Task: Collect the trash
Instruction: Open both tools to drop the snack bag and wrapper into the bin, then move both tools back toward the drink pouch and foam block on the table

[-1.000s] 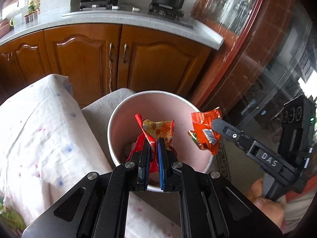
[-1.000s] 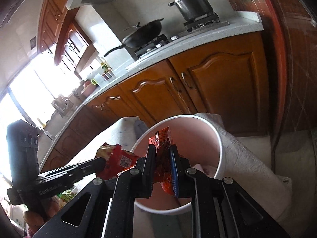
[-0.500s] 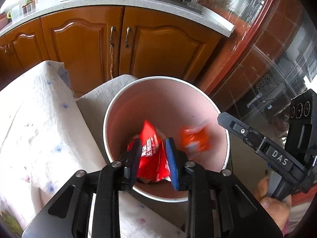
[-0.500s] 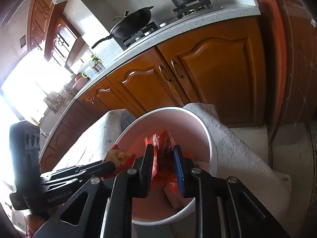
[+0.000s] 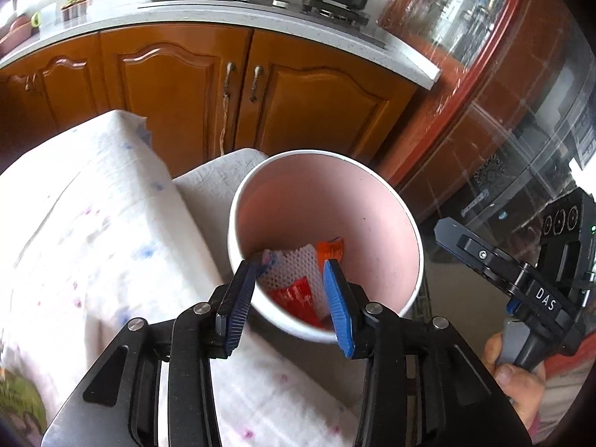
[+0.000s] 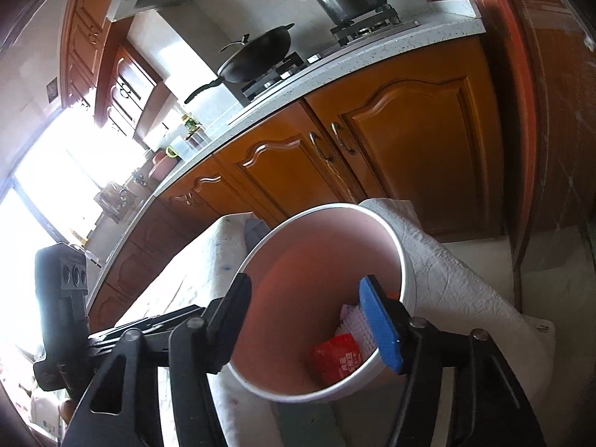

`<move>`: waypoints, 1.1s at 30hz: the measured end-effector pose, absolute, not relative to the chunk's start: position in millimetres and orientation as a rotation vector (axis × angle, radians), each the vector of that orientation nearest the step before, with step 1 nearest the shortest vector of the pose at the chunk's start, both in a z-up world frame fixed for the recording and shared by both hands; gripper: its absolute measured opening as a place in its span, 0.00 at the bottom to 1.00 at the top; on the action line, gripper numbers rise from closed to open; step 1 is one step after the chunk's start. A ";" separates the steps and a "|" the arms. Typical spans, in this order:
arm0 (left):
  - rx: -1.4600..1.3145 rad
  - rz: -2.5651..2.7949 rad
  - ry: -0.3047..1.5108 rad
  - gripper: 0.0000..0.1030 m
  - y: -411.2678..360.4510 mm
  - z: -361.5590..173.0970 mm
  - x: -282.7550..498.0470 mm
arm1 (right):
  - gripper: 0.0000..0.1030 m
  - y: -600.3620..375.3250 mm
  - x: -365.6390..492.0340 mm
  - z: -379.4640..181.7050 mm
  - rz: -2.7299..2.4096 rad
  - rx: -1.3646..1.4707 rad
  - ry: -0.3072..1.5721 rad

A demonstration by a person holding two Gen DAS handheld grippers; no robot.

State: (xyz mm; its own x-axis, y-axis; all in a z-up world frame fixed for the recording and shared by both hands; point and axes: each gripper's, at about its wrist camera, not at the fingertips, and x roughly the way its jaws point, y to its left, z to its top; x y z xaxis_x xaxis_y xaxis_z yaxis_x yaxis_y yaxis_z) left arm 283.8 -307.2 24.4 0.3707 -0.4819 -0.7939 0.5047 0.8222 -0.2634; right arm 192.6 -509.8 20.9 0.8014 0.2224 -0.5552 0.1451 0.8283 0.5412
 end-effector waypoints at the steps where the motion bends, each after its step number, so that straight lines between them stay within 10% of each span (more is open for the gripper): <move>1: 0.007 -0.628 1.006 0.37 -298.6 25.7 280.9 | 0.67 -507.8 190.0 21.1 0.048 0.607 0.648; 33: -0.217 -0.442 0.961 0.37 -101.3 20.6 200.6 | 0.75 -373.2 157.7 12.6 0.267 0.553 0.733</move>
State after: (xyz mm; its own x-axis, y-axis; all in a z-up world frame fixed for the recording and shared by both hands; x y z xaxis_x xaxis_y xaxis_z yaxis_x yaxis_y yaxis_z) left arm 200.6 -101.3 20.6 0.4928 -0.4554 -0.7415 0.2666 0.8902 -0.3695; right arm 157.7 -373.2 12.6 0.7181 0.4163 -0.5576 -0.0407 0.8251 0.5635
